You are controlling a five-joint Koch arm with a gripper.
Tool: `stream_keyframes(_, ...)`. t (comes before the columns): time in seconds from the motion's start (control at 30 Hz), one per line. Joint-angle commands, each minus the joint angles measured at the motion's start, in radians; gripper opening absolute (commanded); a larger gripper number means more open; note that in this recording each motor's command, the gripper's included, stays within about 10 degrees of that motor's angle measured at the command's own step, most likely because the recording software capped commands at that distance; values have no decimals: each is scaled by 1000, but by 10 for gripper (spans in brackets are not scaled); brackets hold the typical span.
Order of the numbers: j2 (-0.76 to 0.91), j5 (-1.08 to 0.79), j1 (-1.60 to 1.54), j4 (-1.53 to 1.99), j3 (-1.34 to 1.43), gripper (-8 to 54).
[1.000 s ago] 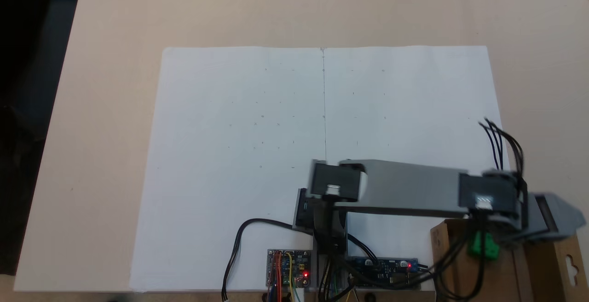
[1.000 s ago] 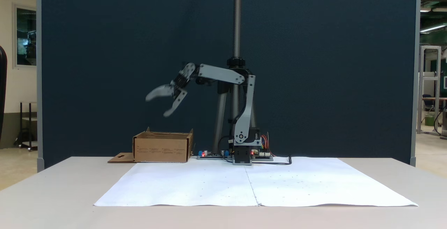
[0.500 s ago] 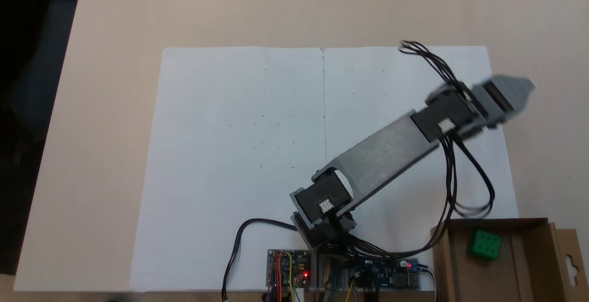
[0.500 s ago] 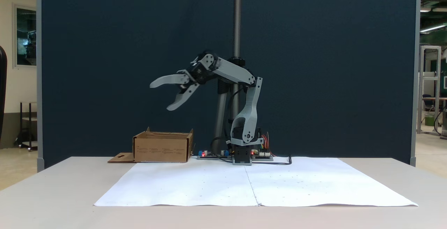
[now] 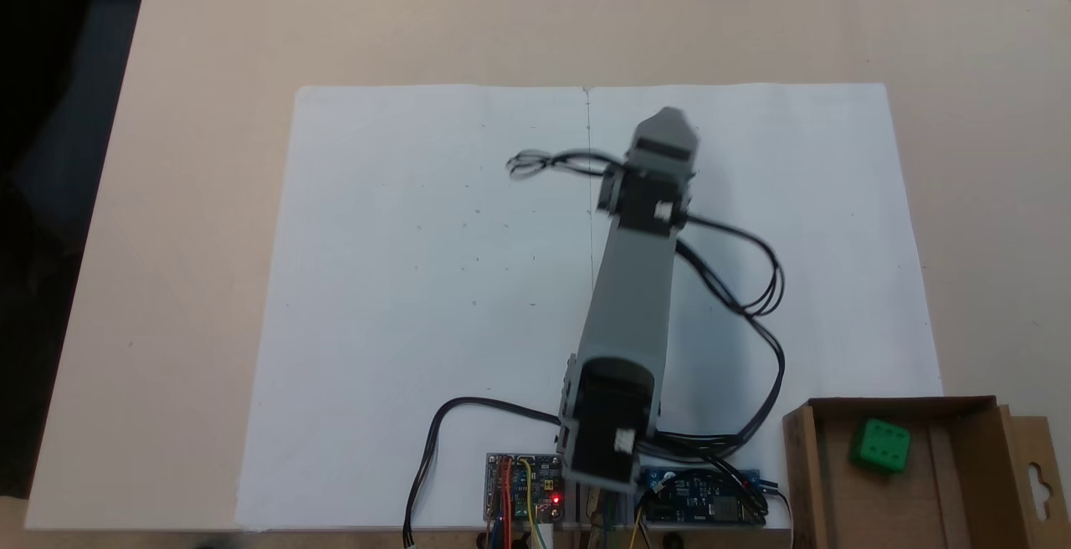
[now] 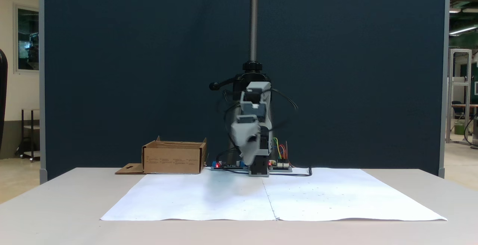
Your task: Grasp a green dice and put it in the bin.
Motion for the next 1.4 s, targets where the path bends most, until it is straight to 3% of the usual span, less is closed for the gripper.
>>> stream_keyframes(0.0,69,64,-58,-165,54,425)
stream_keyframes(0.3,238,38,-198,-481,492,446)
stream_keyframes(0.5,376,31,-206,-626,621,453)
stream_keyframes(1.0,408,37,-198,-1108,848,452)
stream_keyframes(1.37,408,34,-123,-1150,884,447)
